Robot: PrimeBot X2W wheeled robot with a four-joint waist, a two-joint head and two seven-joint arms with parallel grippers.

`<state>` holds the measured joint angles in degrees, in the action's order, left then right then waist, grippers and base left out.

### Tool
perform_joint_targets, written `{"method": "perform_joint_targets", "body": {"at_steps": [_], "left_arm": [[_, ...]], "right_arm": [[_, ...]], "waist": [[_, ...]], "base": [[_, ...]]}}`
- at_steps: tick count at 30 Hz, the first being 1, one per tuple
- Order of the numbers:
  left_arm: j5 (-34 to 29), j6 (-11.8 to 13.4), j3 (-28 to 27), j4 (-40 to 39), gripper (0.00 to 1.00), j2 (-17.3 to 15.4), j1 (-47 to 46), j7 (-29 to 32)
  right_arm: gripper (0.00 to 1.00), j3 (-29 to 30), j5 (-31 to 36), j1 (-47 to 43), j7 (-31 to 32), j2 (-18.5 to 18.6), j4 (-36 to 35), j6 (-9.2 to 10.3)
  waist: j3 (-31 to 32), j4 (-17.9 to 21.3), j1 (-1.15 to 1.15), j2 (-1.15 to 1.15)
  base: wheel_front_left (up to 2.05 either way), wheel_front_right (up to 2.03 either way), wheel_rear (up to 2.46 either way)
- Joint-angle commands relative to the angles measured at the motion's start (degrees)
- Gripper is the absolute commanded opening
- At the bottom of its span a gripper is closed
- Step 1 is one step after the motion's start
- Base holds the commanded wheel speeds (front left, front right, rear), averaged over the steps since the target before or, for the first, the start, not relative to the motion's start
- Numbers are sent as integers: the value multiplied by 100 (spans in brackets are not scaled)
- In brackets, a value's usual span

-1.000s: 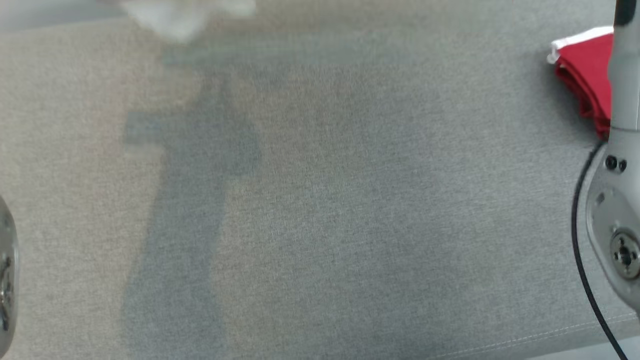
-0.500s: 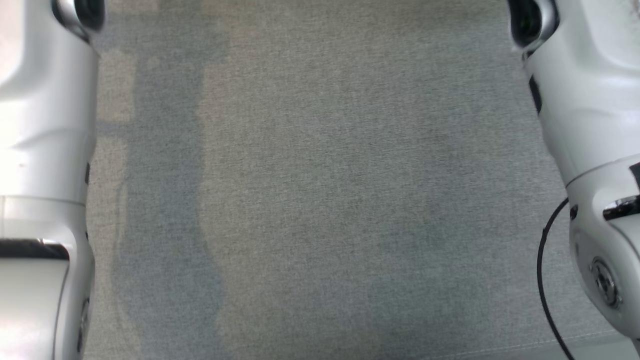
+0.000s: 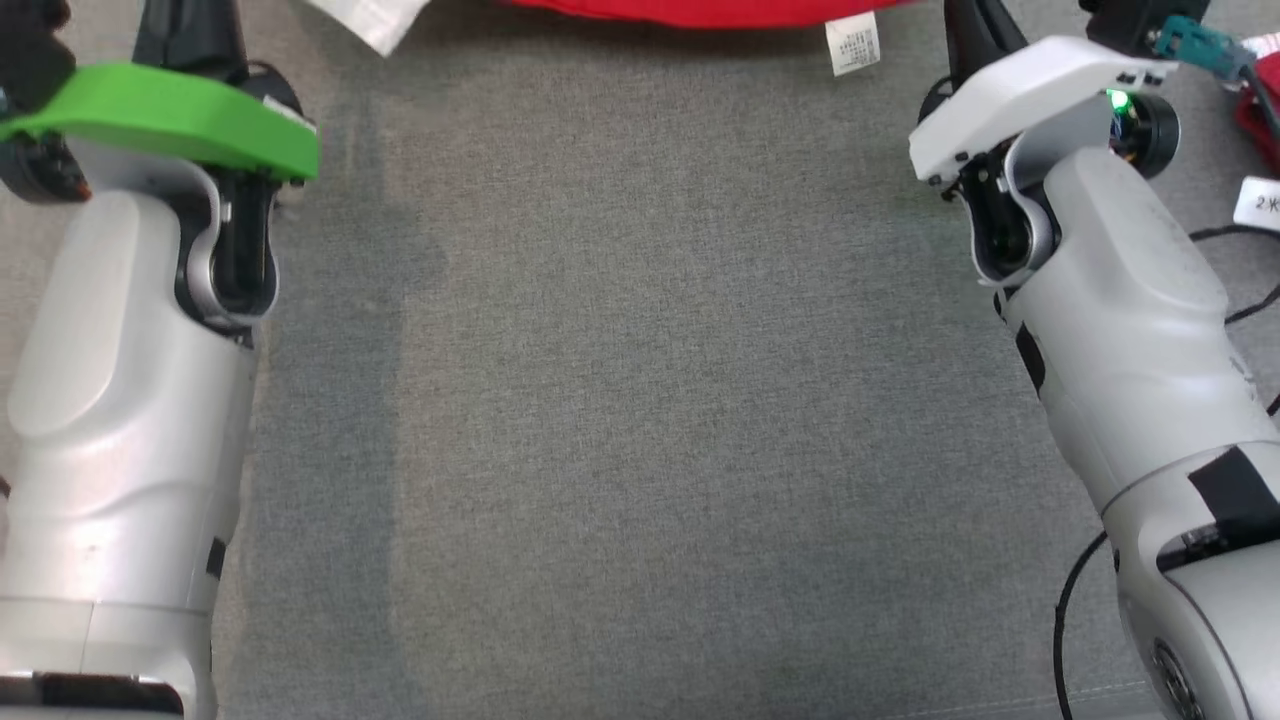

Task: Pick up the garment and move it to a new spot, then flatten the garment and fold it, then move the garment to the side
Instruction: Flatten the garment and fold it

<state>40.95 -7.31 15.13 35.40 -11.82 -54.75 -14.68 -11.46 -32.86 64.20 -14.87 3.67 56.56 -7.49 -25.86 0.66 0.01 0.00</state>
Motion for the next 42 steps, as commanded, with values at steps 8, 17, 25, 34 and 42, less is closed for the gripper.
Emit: {"method": "perform_joint_targets", "body": {"at_steps": [8, 17, 25, 34, 42], "left_arm": [[715, -23, -55, -1267, 0, -342, 1631, 262], [1119, 570, -219, -3542, 0, -566, 4017, 541], [1046, 1264, -198, -5449, 0, -826, 5767, 863], [1038, 1708, 87, -6297, 0, -1047, 6869, 1346], [1194, 1537, 273, -5530, 0, -891, 6687, 1395]], "right_arm": [[0, -46, -697, -1182, 212, 227, -779, 2], [0, 185, -1080, -3081, 960, 704, -2717, 2], [0, 1104, -469, -5144, 2047, 614, -5155, 2], [0, 1714, 133, -7106, 3414, -41, -7381, 2], [0, 1766, -70, -7075, 3364, -67, -6511, 2]], "waist": [[889, 52, -1, 0], [1736, 67, -1, 0], [2189, -113, -1, 0], [2206, -208, -1, 0], [2120, -144, -1, 0]], "base": [[0, 0, 0], [0, 0, 0], [0, 0, 0], [0, 0, 0], [0, 0, 0]]}}
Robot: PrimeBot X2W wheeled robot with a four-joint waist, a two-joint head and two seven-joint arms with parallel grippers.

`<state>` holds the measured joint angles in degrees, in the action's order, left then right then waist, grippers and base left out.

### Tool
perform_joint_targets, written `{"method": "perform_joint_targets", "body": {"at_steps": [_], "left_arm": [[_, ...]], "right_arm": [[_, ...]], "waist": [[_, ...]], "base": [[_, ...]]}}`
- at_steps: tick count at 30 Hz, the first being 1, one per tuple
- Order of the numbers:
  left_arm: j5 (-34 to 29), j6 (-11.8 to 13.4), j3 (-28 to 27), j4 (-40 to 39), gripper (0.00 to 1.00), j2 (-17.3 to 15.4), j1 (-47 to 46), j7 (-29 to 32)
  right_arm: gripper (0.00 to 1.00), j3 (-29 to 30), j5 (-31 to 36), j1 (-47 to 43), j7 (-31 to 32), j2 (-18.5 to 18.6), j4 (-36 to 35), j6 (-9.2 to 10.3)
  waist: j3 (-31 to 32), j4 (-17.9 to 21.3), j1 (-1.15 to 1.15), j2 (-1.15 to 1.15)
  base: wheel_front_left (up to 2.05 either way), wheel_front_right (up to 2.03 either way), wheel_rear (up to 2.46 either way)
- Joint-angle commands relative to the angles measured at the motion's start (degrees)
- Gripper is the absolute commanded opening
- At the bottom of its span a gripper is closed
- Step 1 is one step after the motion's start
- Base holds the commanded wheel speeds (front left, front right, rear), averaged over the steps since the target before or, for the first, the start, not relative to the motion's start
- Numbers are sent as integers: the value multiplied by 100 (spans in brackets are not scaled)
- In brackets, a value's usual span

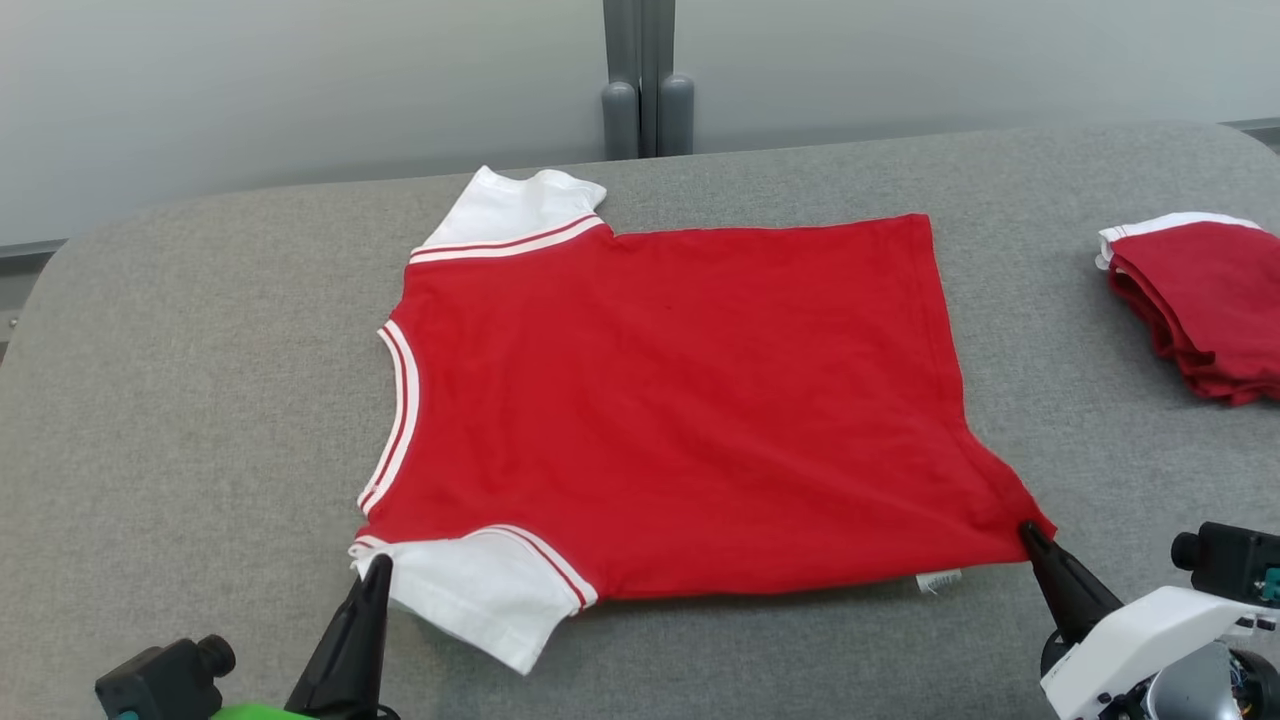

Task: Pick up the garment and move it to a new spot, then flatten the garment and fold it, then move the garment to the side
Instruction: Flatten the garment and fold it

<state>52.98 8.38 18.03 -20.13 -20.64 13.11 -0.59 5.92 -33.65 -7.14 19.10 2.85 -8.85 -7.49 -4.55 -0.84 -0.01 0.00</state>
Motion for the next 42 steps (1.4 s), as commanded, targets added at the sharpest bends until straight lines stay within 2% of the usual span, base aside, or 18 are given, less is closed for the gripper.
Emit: {"method": "perform_joint_targets", "body": {"at_steps": [1, 6, 12, 19, 25, 33, 42], "left_arm": [[-20, -70, -7, 142, 0, 5, -142, -43], [67, -293, 104, 593, 0, 129, -419, -89], [50, -508, 215, 999, 0, 256, -929, -50], [-2, -735, 245, 1588, 0, 479, -1877, -130], [-37, -855, 127, 2343, 0, 668, -2721, -312], [-96, -1034, 128, 3377, 0, 823, -3474, -460], [-237, -1146, 240, 4428, 0, 953, -4007, -592]], "right_arm": [[0, 58, -30, 104, -53, 15, 195, 2], [0, 149, -224, 380, -84, 14, 1036, 2], [0, 29, -182, 739, 37, 14, 1508, 2], [0, 6, -670, 1301, 120, 15, 1992, 2], [0, 113, -875, 1994, -243, 15, 2557, 2], [0, 311, -673, 2814, -784, 18, 3524, 2], [0, 115, -417, 3436, -1168, 17, 4367, 2]], "waist": [[-19, 8, 1, 0], [-67, -11, 1, 0], [-109, -51, 1, 0], [-162, -81, 1, 0], [-206, -53, 1, 0], [-312, -35, 1, 0], [-442, 10, 1, 0]], "base": [[0, 0, 0], [0, 0, 0], [0, 0, 0], [0, 0, 0], [0, 0, 0], [0, 0, 0], [0, 0, 0]]}}
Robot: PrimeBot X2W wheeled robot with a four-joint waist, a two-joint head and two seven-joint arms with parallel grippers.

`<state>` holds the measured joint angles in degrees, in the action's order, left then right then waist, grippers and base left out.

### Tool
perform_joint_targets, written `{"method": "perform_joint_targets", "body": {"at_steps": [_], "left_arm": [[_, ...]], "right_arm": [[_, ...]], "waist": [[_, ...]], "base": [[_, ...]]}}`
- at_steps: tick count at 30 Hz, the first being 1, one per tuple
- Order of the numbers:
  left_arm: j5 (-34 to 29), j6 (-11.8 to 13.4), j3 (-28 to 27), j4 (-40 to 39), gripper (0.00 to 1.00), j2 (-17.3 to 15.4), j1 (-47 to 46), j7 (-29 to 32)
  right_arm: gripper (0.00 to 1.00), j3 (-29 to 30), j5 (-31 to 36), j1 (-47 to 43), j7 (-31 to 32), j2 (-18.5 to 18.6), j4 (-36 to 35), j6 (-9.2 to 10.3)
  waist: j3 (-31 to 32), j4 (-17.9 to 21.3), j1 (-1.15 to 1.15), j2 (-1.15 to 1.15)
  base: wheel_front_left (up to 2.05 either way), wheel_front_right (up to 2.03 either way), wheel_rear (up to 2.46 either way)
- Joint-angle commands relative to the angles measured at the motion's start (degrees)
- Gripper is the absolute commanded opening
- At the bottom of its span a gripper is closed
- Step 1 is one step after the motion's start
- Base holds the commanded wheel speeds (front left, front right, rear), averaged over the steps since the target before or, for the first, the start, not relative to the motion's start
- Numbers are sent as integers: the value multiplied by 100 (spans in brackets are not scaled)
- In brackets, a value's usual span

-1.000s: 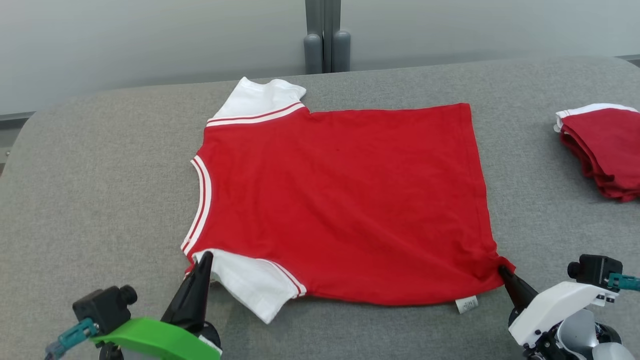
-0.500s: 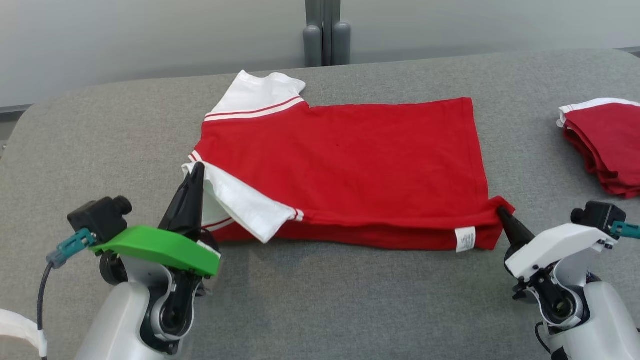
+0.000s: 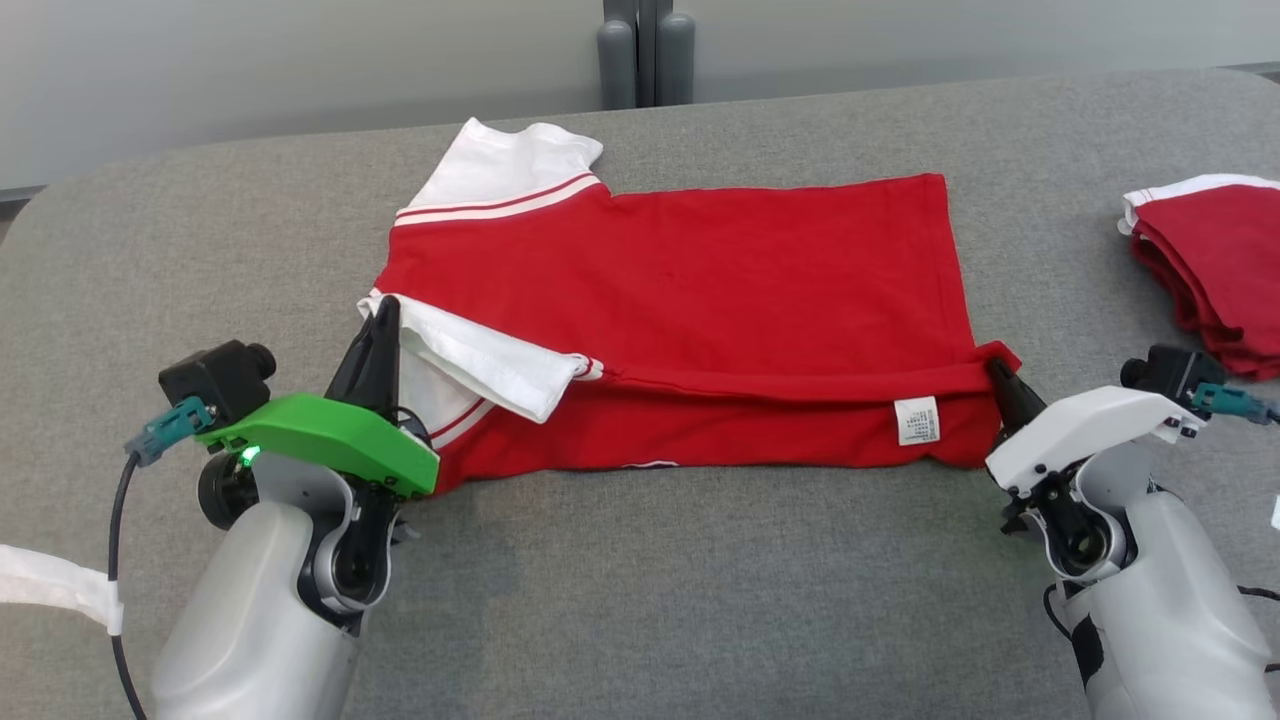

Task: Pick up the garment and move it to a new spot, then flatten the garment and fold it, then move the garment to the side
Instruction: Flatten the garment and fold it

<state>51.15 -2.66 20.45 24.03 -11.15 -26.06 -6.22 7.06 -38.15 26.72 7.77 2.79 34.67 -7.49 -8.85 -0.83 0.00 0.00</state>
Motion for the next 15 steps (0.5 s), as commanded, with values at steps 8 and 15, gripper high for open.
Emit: {"method": "perform_joint_targets", "body": {"at_steps": [8, 15], "left_arm": [[-2, -143, -61, 825, 100, 140, -425, -322], [31, -266, -114, 1181, 100, 118, -512, -571]], "right_arm": [[100, -273, -70, 629, -333, 22, 822, 2], [100, -768, -435, 1008, -807, 26, 1294, 2]], "waist": [[-44, 59, 0, 0], [-36, 33, 0, 0]], "base": [[0, 0, 0], [0, 0, 0]]}}
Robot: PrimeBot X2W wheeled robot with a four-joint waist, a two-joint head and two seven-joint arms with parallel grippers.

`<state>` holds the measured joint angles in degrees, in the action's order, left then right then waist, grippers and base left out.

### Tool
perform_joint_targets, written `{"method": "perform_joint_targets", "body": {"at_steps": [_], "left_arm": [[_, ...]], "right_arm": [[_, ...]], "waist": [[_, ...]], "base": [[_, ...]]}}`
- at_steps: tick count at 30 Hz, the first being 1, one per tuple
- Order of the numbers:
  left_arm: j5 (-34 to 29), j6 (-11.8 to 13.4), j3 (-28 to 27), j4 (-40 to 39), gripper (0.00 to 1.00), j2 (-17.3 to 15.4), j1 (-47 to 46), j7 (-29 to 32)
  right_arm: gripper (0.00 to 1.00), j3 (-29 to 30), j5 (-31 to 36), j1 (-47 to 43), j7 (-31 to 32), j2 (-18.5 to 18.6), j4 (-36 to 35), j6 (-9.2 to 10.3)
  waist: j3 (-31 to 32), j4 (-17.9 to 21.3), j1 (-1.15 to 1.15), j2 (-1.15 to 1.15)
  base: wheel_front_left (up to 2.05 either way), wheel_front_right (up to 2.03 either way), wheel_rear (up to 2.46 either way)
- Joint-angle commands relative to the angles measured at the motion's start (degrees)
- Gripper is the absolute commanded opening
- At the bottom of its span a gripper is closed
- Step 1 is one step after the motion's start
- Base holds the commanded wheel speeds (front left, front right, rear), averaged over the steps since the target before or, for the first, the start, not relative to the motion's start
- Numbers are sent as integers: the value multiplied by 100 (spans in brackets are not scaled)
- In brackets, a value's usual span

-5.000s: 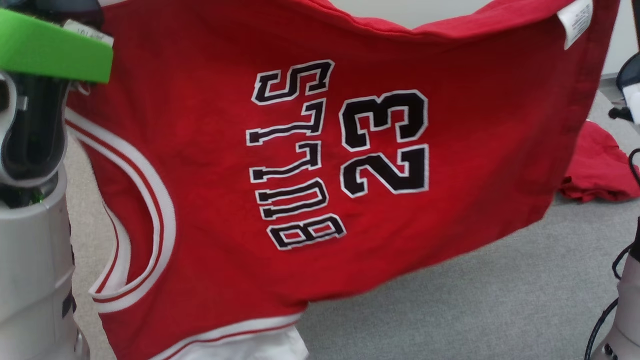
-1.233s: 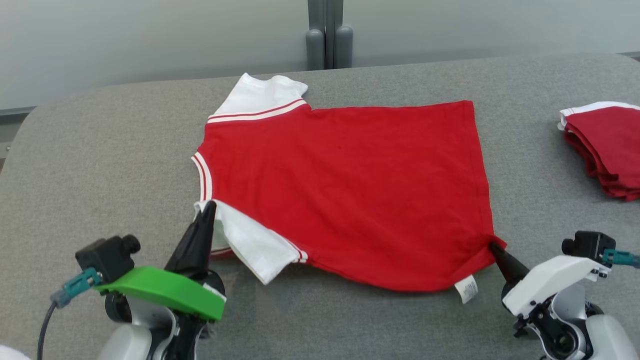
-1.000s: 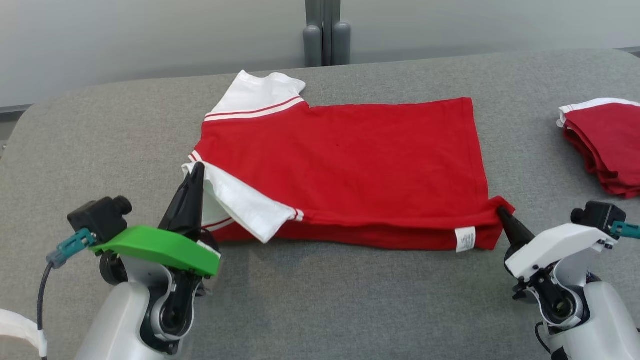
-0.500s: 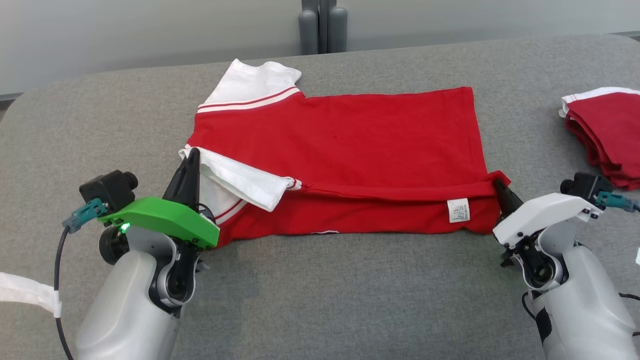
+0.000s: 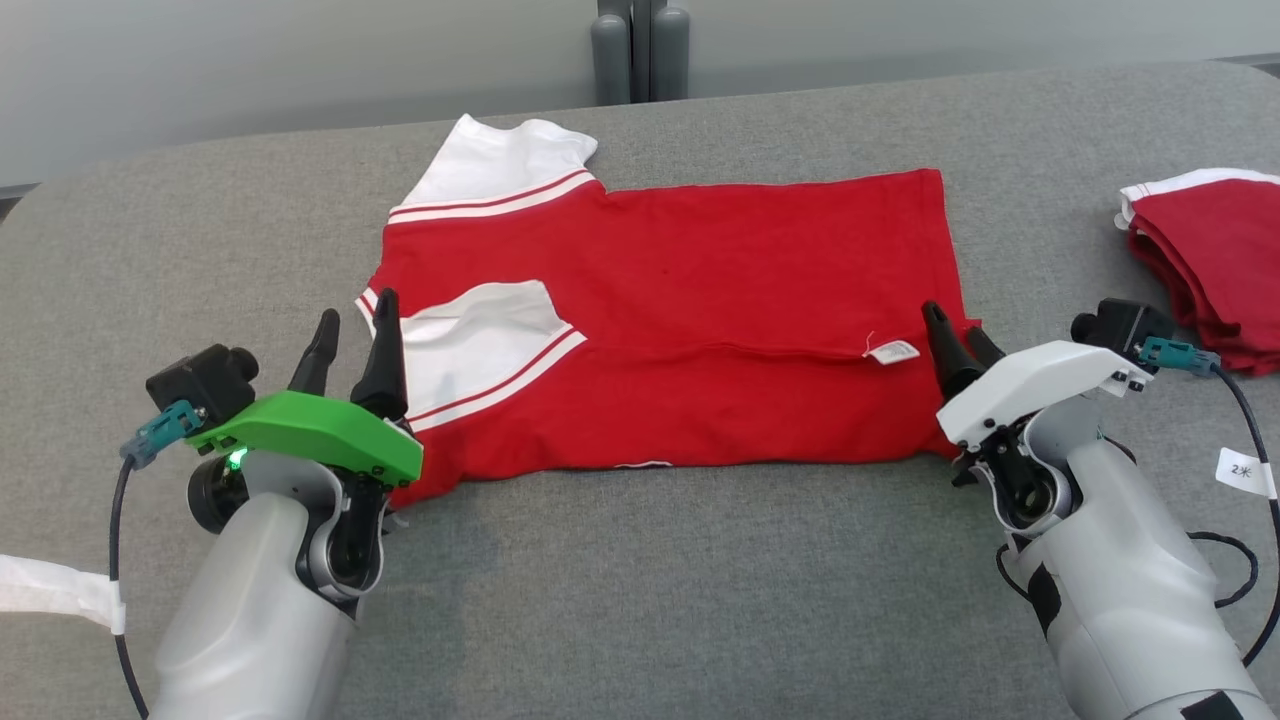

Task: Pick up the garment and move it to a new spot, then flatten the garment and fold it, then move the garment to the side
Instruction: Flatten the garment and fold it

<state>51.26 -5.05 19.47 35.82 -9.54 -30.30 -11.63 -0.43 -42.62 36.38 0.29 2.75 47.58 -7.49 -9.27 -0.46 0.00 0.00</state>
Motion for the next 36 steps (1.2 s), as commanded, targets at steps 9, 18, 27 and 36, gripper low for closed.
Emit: {"method": "perform_joint_targets", "body": {"at_steps": [9, 18, 27, 36], "left_arm": [[-194, -22, 95, -505, 100, -376, 538, -142], [-63, 459, 235, -1139, 100, -571, 1555, 475], [376, 860, 48, -1145, 100, -485, 1771, 942], [669, 773, -201, -612, 100, -412, 1430, 974]], "right_arm": [[100, -89, 1272, -183, -748, 79, -624, 2], [100, 235, 2613, -1211, -719, 87, -1925, 2], [100, 300, 3383, -2102, -394, 26, -3093, 2], [100, 151, 3259, -2272, -167, 25, -3481, 3]], "waist": [[115, 15, 0, 0], [246, -40, 0, 0], [57, 113, 0, 0], [-296, 343, 0, 0]], "base": [[0, 0, 0], [0, 0, 0], [0, 0, 0], [0, 0, 0]]}}
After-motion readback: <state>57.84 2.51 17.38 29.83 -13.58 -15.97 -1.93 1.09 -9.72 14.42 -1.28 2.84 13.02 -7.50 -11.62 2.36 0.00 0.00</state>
